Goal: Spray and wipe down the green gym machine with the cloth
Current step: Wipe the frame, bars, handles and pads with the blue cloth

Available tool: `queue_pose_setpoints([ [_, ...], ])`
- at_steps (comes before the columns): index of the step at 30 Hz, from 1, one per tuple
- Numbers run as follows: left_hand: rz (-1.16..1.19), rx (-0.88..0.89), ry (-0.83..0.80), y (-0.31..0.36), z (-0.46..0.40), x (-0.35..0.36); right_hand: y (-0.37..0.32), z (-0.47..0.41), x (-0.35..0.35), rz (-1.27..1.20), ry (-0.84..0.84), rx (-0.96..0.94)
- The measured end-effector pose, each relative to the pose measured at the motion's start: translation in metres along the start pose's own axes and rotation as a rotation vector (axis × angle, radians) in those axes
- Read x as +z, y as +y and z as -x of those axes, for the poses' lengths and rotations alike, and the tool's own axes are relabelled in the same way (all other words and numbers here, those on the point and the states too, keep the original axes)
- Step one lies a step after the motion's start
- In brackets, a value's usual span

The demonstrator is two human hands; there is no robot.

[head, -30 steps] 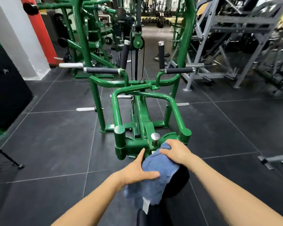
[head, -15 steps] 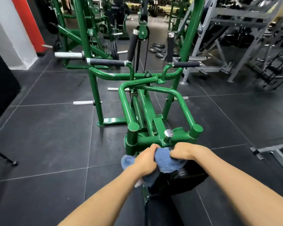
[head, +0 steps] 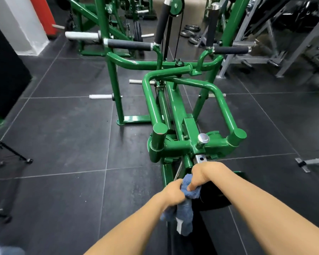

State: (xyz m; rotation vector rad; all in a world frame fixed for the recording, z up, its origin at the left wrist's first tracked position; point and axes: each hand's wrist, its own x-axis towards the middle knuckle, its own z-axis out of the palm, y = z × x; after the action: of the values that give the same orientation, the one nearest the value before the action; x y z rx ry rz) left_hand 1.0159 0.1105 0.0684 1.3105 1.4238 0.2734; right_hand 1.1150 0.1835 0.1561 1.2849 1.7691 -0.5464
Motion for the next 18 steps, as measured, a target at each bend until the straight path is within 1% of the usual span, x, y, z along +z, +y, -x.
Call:
queue_pose_setpoints([
  [2,-0.019,0.026,0.053,0.008,0.000,-0.010,0.003,0.007,-0.006,0.097,0.112,-0.068],
  [4,-0.041,0.065,0.076,0.020,-0.002,-0.021,0.011,0.015,-0.019,0.101,0.163,-0.090],
  [7,-0.047,0.092,0.077,0.035,0.001,-0.024,0.021,0.019,-0.026,0.042,0.079,-0.072],
  [9,-0.017,0.061,0.081,0.033,0.004,-0.014,0.022,0.013,-0.017,0.006,0.012,-0.058],
  [11,0.038,0.025,0.097,0.031,0.011,0.001,0.024,0.005,-0.005,-0.059,0.010,-0.074],
  [13,0.049,0.017,0.133,0.032,0.018,0.008,0.025,0.005,0.000,-0.040,0.082,-0.127],
  [18,-0.071,-0.100,0.261,0.037,0.037,0.002,0.021,0.021,0.010,0.181,0.371,-0.317],
])
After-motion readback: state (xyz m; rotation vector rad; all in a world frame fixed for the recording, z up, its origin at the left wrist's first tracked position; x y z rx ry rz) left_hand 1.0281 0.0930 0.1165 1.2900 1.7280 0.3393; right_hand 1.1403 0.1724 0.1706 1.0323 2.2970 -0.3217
